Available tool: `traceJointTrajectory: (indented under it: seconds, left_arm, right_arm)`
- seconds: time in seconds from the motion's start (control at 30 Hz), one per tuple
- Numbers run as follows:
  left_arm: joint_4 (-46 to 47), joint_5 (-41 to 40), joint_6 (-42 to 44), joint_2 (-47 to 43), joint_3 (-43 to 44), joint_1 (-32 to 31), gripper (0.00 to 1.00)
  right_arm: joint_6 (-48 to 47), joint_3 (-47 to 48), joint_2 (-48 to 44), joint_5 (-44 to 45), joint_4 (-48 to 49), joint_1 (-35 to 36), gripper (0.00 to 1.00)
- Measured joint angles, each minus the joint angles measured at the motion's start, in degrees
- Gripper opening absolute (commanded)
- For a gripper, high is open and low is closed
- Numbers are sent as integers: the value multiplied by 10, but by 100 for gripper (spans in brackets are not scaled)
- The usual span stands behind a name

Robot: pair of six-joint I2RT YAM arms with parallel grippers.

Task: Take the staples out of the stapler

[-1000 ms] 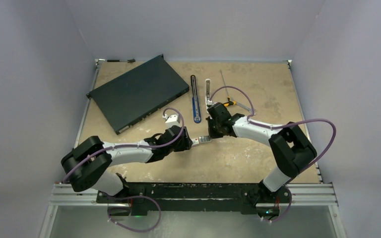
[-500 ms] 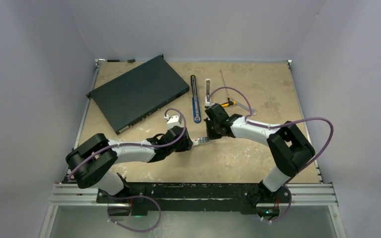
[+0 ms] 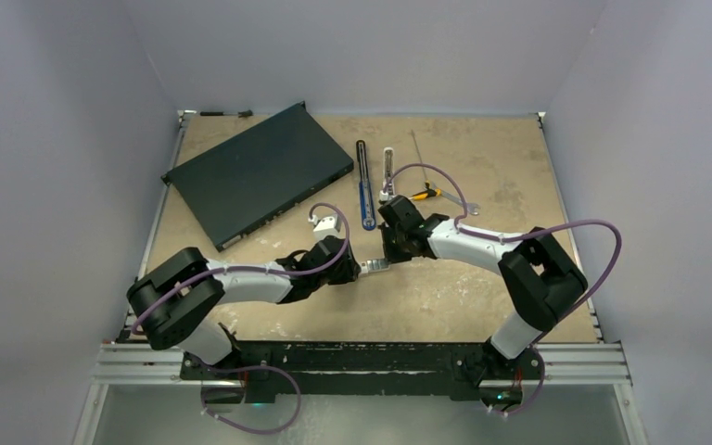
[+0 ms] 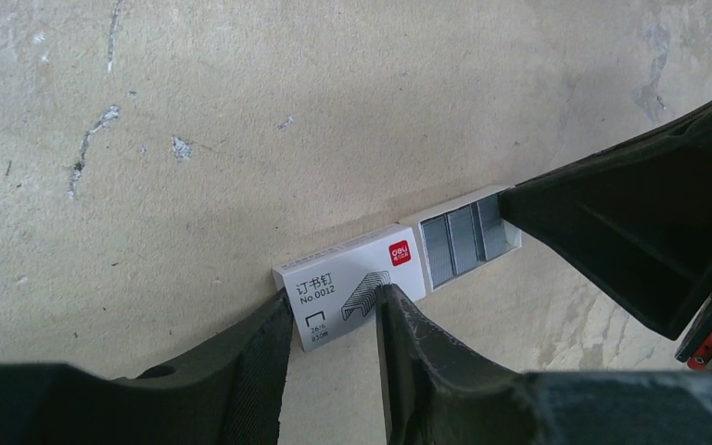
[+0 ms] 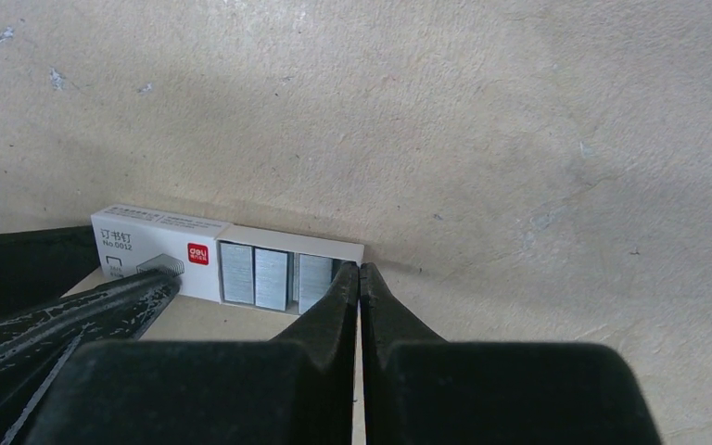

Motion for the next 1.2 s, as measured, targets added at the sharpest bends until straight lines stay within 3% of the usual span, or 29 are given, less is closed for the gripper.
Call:
traceJointTrajectory:
  seconds: [1.2]
  left_arm:
    - [14,2,0,8,0,0,35]
  right_arm:
    - [17,0,0,24,-26,17,0]
